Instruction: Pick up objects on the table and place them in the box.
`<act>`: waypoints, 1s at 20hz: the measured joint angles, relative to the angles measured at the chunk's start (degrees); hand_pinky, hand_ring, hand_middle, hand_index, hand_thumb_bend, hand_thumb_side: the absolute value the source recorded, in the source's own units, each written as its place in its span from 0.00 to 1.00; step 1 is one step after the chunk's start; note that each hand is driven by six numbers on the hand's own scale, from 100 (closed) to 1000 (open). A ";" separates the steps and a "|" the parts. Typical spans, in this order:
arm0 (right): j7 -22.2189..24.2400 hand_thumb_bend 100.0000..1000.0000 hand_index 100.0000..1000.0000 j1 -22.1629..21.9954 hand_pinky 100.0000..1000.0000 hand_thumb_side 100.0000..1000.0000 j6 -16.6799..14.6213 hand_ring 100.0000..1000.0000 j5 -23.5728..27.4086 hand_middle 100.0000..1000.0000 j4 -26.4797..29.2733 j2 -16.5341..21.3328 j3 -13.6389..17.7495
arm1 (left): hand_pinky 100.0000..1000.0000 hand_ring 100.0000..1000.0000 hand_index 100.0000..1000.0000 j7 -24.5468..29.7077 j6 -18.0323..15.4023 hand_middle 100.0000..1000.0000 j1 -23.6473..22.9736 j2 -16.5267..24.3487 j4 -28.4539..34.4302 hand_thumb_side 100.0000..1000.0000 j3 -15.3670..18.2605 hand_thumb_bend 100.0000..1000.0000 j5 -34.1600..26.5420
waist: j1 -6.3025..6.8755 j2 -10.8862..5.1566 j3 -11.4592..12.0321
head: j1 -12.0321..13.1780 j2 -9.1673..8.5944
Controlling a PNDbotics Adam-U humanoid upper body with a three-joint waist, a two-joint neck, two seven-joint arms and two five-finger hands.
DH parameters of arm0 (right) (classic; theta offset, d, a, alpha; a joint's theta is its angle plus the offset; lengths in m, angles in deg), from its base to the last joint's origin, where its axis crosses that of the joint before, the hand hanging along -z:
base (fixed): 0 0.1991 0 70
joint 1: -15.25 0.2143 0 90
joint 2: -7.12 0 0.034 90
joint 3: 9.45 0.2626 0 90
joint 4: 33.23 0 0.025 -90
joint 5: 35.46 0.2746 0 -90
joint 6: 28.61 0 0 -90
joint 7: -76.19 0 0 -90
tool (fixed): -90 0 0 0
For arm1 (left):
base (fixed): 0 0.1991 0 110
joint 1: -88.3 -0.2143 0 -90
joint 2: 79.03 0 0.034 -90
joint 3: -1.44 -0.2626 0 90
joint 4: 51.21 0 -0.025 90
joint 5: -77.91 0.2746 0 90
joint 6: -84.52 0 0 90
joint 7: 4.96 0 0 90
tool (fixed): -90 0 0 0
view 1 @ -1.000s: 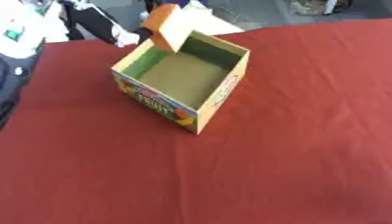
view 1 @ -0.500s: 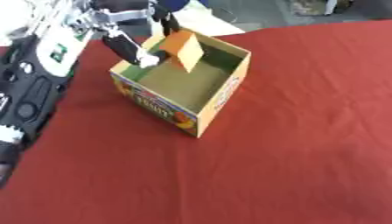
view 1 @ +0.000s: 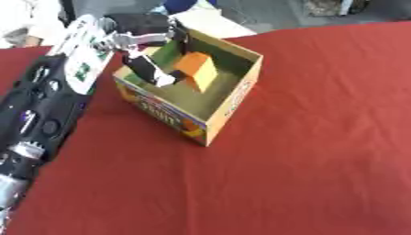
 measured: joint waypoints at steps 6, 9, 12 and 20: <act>0.08 0.00 0.67 0.00 0.57 0.81 0.06 0.71 0.03 0.45 0.00 0.00 0.00 | 0.85 0.84 0.94 -0.88 -0.88 0.77 -0.02 -0.45 -0.79 0.23 -0.13 0.06 2.80 | 0.00 0.01 0.05 | -0.27 -0.17; 0.12 0.00 0.67 -0.01 0.57 0.81 0.09 0.71 0.11 0.45 0.00 0.00 0.00 | 0.86 0.85 0.96 -1.06 -1.06 0.79 -0.02 -0.53 -0.81 0.26 -0.04 0.09 4.52 | 0.00 0.01 0.15 | -0.42 -0.20; 0.14 0.00 0.67 -0.02 0.57 0.81 0.10 0.71 0.16 0.45 0.00 0.00 0.00 | 0.87 0.86 0.97 -1.38 -1.38 0.80 -0.02 -0.53 -1.13 0.27 0.07 0.07 5.70 | 0.00 0.01 0.29 | -0.53 -0.20; 0.17 0.00 0.67 -0.05 0.57 0.81 0.13 0.71 0.19 0.45 0.00 -0.01 0.00 | 0.85 0.84 0.92 -1.87 -1.87 0.78 -0.01 -0.53 -1.56 0.20 0.36 0.00 5.63 | 0.00 -0.01 0.31 | -0.79 -0.20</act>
